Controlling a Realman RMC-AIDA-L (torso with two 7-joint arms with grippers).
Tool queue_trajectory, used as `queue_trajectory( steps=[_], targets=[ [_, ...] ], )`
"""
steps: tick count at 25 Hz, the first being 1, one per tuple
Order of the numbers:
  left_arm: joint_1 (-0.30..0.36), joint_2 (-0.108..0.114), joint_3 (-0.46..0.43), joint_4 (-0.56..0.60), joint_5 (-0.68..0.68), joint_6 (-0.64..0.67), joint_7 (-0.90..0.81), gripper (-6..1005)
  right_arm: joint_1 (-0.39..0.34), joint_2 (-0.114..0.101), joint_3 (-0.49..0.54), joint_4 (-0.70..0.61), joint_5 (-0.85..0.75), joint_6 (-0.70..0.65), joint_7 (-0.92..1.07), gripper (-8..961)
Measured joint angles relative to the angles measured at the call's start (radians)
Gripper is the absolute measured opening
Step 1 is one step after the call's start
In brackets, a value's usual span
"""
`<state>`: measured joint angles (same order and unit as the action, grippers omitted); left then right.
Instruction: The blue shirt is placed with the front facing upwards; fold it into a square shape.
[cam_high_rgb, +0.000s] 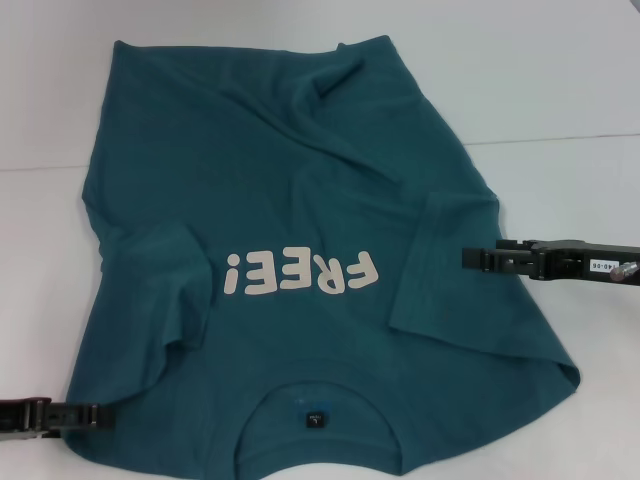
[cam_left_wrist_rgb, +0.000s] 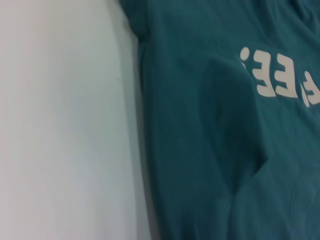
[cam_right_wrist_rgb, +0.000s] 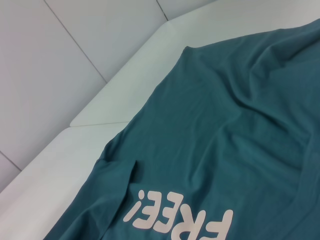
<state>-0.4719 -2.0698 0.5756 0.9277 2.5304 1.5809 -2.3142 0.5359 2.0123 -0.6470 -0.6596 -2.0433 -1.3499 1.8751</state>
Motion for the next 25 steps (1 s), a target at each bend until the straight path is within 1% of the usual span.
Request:
queue_trajectory(
  steps=[7, 18, 25],
  targets=[
    [-0.013, -0.001, 0.004, 0.000, 0.002, 0.001, -0.001, 938, -0.001, 0.000, 0.000, 0.000, 0.000, -0.002, 0.002, 920],
    [-0.013, -0.001, 0.004, 0.000, 0.005, 0.002, -0.001, 935, -0.001, 0.000, 0.001, 0.000, 0.000, -0.002, 0.003, 919],
    [-0.016, -0.002, 0.031, 0.000, 0.008, 0.000, -0.011, 934, -0.001, 0.000, 0.002, 0.000, 0.000, -0.001, 0.003, 918]
  ],
)
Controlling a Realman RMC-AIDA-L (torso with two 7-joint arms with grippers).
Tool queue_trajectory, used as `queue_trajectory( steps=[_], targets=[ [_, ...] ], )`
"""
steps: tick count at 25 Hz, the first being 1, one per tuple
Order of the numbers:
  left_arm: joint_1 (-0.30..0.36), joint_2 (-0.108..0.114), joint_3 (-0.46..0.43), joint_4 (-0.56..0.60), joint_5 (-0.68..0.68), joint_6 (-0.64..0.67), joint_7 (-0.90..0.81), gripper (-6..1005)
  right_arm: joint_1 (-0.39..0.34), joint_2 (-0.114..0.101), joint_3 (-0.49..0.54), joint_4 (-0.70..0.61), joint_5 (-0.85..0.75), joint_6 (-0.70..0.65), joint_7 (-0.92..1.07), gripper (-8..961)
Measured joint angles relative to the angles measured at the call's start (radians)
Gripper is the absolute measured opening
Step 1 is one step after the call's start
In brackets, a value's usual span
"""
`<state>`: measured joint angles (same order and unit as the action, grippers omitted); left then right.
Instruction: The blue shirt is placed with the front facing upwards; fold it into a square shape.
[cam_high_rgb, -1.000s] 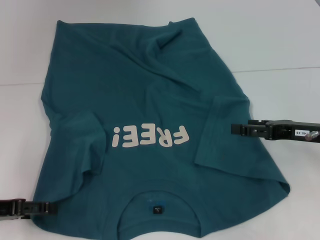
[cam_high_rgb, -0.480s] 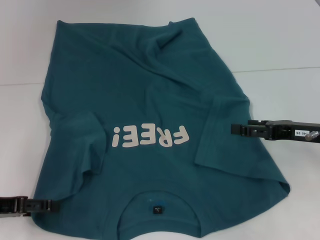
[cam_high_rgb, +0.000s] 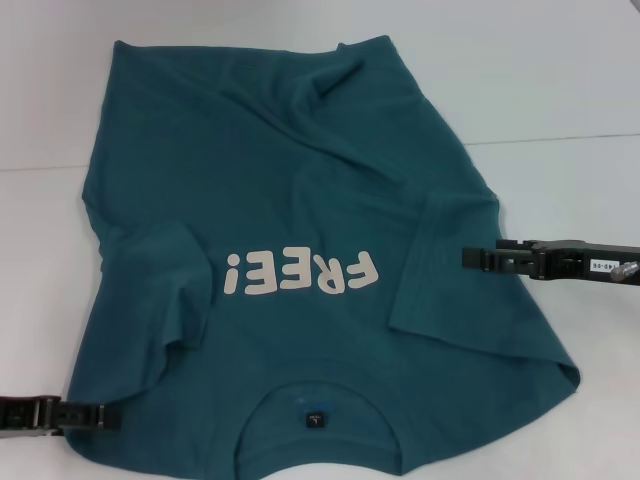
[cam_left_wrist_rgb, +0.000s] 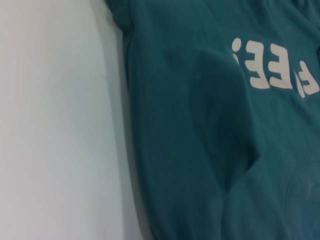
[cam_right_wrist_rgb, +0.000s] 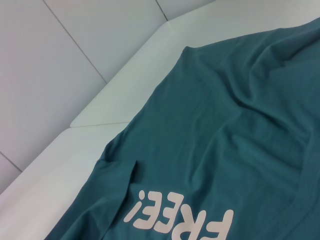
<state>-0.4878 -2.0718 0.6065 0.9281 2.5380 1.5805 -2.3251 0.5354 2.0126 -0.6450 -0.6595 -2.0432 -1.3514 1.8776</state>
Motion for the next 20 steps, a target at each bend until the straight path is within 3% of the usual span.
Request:
queue_trajectory(
  steps=[11, 20],
  targets=[
    [-0.010, 0.002, 0.011, 0.004, 0.027, -0.018, -0.026, 749, 0.003, 0.001, 0.003, 0.000, 0.000, -0.001, -0.003, 917],
    [-0.011, 0.001, 0.014, 0.003, 0.030, -0.025, -0.026, 390, 0.000, 0.002, 0.002, 0.000, 0.000, -0.002, -0.004, 916]
  ],
)
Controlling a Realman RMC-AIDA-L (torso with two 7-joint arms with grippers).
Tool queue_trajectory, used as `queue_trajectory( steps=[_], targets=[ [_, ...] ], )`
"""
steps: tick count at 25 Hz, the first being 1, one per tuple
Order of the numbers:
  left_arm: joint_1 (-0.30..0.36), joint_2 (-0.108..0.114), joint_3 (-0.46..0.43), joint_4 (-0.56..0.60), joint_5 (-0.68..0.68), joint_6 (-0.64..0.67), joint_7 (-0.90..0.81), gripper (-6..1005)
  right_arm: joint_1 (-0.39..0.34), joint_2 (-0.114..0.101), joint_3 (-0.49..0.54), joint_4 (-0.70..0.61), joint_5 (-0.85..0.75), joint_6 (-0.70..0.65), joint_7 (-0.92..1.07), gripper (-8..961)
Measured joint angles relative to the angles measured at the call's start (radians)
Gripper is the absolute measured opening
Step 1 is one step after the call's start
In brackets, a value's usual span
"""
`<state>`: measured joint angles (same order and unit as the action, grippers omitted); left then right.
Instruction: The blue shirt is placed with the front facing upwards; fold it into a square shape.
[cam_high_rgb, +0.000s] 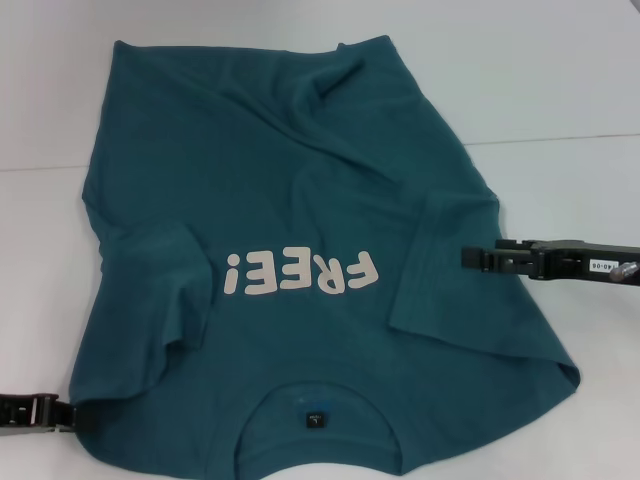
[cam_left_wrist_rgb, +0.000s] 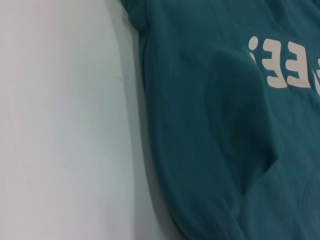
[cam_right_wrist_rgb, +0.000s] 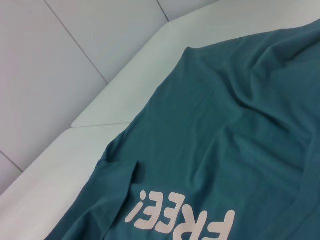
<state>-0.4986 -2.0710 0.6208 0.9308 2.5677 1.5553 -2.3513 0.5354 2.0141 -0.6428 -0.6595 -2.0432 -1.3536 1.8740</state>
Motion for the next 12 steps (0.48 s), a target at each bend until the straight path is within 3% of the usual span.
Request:
queue_trajectory(
  steps=[2, 5, 12],
  targets=[
    [0.000, 0.000, 0.000, -0.001, 0.000, -0.004, 0.000, 302, -0.001, 0.000, 0.000, 0.000, 0.000, 0.000, 0.000, 916],
    [0.000, 0.000, 0.000, -0.001, 0.000, -0.006, 0.000, 71, -0.003, 0.000, 0.000, 0.000, 0.000, -0.001, 0.000, 916],
    [0.005, -0.001, -0.003, -0.001, 0.000, -0.016, 0.006, 21, -0.026, -0.008, -0.005, 0.000, -0.005, -0.005, 0.004, 915]
  ],
)
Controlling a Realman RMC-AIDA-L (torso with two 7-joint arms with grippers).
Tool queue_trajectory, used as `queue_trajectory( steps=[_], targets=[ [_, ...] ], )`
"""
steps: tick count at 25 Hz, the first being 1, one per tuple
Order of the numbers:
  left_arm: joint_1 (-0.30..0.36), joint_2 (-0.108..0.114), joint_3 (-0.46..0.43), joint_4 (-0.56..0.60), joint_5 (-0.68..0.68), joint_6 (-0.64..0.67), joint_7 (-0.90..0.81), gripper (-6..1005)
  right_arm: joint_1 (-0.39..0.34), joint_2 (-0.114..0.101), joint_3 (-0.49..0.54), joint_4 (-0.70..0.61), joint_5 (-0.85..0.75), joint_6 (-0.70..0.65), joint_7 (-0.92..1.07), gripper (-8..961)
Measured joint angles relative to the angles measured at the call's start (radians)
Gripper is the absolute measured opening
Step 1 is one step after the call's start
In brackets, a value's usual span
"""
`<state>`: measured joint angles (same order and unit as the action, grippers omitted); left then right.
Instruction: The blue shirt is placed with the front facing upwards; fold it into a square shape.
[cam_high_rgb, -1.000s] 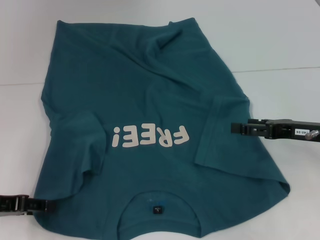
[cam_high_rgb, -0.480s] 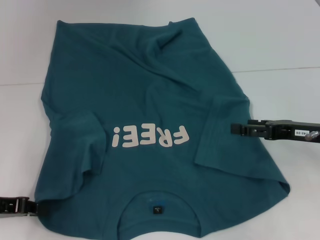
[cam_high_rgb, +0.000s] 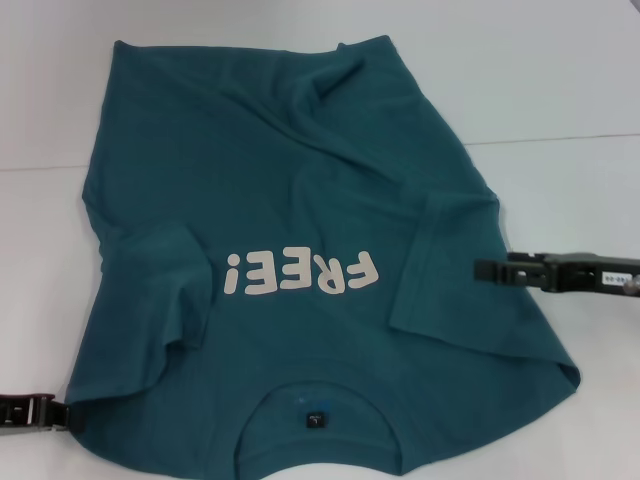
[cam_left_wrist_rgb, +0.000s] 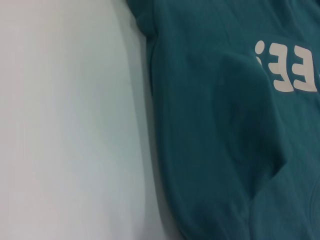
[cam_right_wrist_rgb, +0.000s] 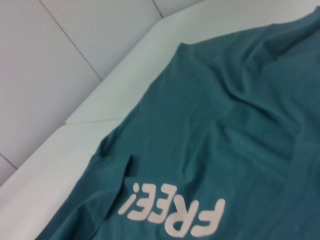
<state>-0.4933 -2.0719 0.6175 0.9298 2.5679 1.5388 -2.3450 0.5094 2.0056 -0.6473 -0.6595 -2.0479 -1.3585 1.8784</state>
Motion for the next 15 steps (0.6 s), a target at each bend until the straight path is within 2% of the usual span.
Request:
queue_trajectory(
  steps=[5, 11, 15],
  targets=[
    [0.004, 0.002, -0.006, 0.001, 0.000, 0.000, 0.016, 21, -0.037, -0.026, -0.003, 0.000, -0.020, -0.021, 0.051, 915],
    [0.004, 0.004, -0.007, 0.001, -0.002, 0.001, 0.026, 21, -0.055, -0.069, 0.004, 0.000, -0.163, -0.076, 0.205, 912],
    [0.003, 0.004, -0.007, 0.001, -0.005, 0.000, 0.029, 21, -0.071, -0.087, 0.007, 0.000, -0.189, -0.094, 0.263, 910]
  ],
)
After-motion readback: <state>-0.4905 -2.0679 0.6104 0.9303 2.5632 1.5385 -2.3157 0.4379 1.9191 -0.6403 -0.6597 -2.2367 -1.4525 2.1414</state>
